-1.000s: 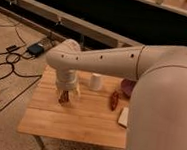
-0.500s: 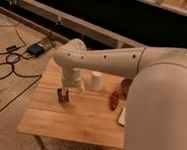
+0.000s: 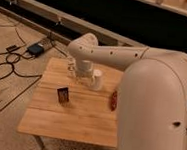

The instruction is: Place the ceramic cup over the eraser

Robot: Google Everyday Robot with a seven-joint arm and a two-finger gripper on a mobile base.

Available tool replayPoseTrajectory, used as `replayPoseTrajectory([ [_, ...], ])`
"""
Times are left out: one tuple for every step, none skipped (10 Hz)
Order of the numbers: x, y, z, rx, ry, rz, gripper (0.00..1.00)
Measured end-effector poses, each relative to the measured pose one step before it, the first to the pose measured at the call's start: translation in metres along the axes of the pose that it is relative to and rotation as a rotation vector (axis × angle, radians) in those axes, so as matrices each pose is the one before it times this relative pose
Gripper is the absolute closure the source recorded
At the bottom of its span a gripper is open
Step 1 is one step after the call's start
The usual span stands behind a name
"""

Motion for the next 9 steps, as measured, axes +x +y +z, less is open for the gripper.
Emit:
replayPoseTrajectory([
  [-0.00958, -0.00973, 0.00220, 0.00900, -0.00115, 0.00799, 0.35],
  [-0.01444, -0.01294, 0.00383, 0.00708, -0.00058, 0.01122, 0.35],
  [-0.00664, -0.00472, 0.00331, -0.00184, 0.00418, 0.00388, 0.35],
  [-0.00936, -0.00346, 0.00462, -0.00745, 0.00379, 0.00104, 0.35],
  [-0.00789, -0.00266, 0.00393, -0.01128, 0.00442, 0.00099, 0.35],
  [-0.00981, -0.00596, 0.00520, -0.00749, 0.00420, 0.00120, 0.35],
  [-0.00759, -0.00510, 0.00271, -0.00214, 0.00225, 0.00145, 0.35],
  [-0.00495, -0.00408, 0.00224, 0.00024, 0.00310, 0.00118, 0.35],
  [-0.00907, -0.00718, 0.00267, 0.00032, 0.00260, 0.00341, 0.35],
])
